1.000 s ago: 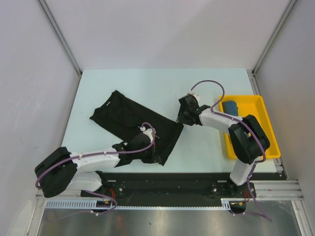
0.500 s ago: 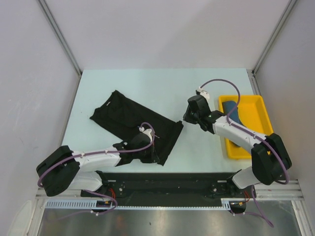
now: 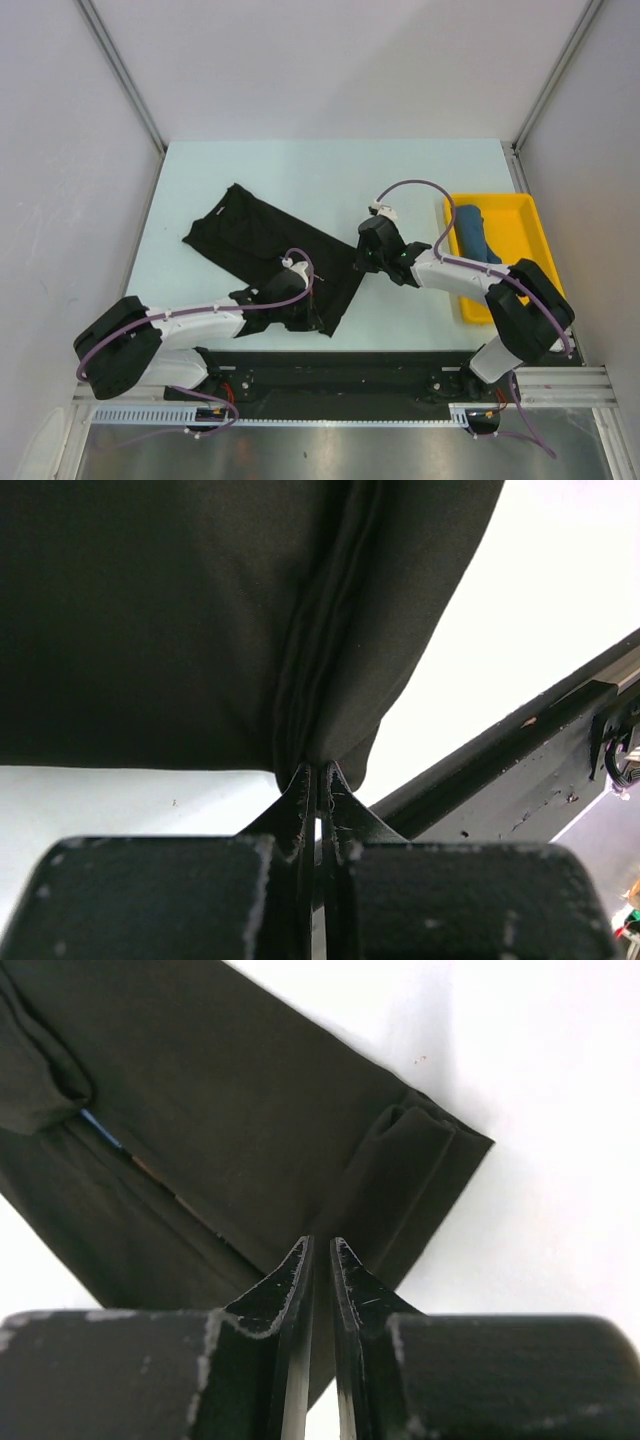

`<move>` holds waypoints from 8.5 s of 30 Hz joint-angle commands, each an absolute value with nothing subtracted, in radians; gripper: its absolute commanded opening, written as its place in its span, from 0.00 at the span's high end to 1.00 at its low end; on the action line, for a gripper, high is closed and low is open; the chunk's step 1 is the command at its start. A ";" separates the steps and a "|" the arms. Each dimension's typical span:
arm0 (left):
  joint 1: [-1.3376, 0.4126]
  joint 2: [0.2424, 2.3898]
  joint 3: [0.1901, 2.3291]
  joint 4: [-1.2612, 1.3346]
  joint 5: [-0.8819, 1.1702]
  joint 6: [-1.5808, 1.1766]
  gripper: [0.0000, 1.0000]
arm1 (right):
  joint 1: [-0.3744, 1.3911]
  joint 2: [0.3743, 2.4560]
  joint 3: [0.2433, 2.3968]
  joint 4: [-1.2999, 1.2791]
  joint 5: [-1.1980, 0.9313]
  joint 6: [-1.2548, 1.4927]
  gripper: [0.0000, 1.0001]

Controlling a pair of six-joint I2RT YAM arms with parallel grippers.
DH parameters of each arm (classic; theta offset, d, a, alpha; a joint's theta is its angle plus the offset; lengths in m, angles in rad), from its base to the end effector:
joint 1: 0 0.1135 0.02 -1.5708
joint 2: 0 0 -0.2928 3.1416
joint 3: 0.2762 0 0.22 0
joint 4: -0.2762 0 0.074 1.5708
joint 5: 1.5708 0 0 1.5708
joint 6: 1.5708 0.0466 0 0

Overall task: Roll the t-shirts
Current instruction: Roll the T-shirt to the center of the board.

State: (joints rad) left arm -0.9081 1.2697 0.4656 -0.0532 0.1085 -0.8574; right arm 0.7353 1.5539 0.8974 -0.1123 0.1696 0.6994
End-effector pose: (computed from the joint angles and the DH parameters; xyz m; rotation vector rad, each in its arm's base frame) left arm 0.1203 -0.1623 0.1913 0.1204 2.6386 -0.8514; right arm 0.2319 0.1991 0.2412 0.0431 2.3839 0.5115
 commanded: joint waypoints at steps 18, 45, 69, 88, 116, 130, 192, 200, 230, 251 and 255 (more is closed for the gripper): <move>-0.900 1.200 0.584 -0.186 0.054 -0.799 0.81 | 0.667 1.707 0.900 0.083 0.115 0.716 0.85; -0.900 1.460 0.908 -0.192 0.014 -0.638 0.66 | 0.658 1.821 0.907 0.127 0.086 0.762 0.86; -0.865 1.652 0.897 -0.109 -0.055 -0.641 0.79 | 0.638 1.519 0.893 -0.052 0.183 0.667 0.63; -0.870 1.494 0.700 -0.023 -0.014 -0.726 0.78 | 0.601 1.772 0.902 0.043 0.130 0.650 0.69; -0.942 1.286 0.640 -0.161 -0.130 -0.686 0.72 | 0.594 1.802 0.982 -0.046 0.117 0.657 0.69; -1.008 1.290 0.574 -0.138 -0.103 -0.741 0.80 | 0.595 1.821 0.985 -0.043 0.112 0.657 0.70; -1.147 1.807 1.032 -0.321 -0.509 -0.489 0.45 | 0.589 1.769 1.000 -0.071 0.092 0.672 0.71; -1.147 1.778 1.020 -0.316 -0.554 -0.492 0.77 | 0.583 1.642 1.000 -0.126 0.123 0.663 0.57; -1.002 1.617 0.637 0.417 0.377 -0.793 0.81 | 0.584 1.066 0.557 -0.336 0.147 1.006 0.31; -0.904 1.655 0.641 0.334 0.433 -0.742 0.78 | 0.643 1.164 0.557 -0.200 0.077 1.091 0.65; -0.896 1.661 0.641 0.321 0.426 -0.733 0.77 | 0.641 1.186 0.557 -0.181 0.055 1.101 0.74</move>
State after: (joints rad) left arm -0.9089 1.6531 0.6338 0.3302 0.4137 -0.7597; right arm 0.6384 1.1664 0.5499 -0.2291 0.0704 1.0740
